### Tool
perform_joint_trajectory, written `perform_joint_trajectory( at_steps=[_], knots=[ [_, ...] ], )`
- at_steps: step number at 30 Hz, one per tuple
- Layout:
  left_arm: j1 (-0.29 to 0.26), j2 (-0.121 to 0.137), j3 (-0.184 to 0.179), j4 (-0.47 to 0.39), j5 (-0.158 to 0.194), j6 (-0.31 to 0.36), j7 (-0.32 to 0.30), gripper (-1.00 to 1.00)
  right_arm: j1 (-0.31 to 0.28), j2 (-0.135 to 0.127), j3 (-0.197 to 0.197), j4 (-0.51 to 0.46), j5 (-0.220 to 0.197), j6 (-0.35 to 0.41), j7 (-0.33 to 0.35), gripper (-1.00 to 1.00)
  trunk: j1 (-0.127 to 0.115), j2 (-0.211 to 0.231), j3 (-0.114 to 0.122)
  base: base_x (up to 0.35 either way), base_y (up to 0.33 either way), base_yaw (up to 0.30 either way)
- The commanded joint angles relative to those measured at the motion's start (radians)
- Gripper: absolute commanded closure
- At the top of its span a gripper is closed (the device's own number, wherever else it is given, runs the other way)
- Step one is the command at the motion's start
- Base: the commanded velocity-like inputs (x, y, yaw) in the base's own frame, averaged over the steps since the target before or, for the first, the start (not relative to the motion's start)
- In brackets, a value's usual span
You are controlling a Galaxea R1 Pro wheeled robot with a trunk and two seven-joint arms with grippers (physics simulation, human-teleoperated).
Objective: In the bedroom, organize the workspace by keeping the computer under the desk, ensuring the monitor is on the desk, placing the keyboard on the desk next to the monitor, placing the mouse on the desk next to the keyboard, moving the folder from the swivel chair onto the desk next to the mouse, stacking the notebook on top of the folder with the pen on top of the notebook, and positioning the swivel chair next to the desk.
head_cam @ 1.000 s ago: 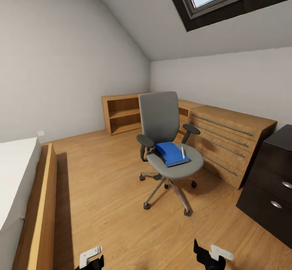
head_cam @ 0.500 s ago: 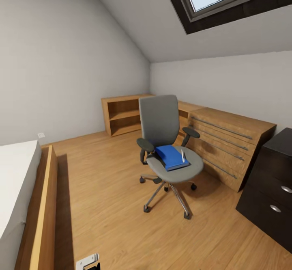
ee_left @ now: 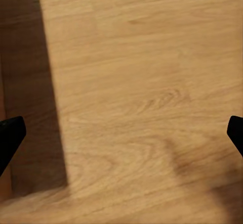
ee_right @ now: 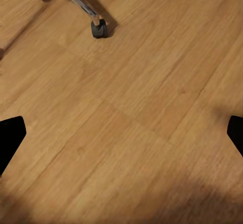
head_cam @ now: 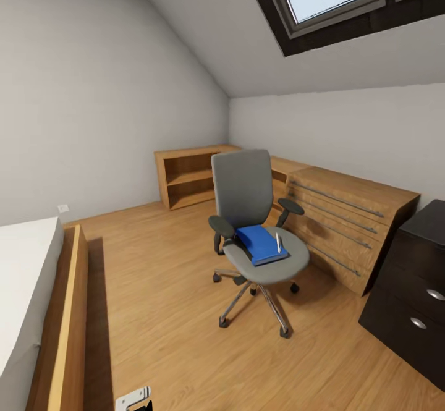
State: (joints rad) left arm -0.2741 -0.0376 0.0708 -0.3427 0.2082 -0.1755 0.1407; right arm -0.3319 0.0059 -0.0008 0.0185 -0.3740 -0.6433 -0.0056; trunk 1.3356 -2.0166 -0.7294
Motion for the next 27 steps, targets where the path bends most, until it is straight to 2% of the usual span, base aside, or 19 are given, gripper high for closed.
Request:
perform_joint_trajectory(
  at_steps=[1, 27],
  knots=[
    [-0.001, -0.001, 0.004, 0.000, 0.004, -0.003, -0.001, -1.00, -0.001, 0.000, 0.000, 0.002, -0.001, -0.004, -0.001, -1.00, -0.004, 0.007, 0.002, 0.000, 0.000, 0.000],
    [-0.001, -0.002, 0.004, 0.013, 0.004, -0.004, -0.001, -1.00, -0.001, 0.000, 0.000, 0.002, -0.001, -0.004, -0.001, -1.00, -0.104, 0.189, 0.084, 0.000, 0.000, 0.000]
  ],
)
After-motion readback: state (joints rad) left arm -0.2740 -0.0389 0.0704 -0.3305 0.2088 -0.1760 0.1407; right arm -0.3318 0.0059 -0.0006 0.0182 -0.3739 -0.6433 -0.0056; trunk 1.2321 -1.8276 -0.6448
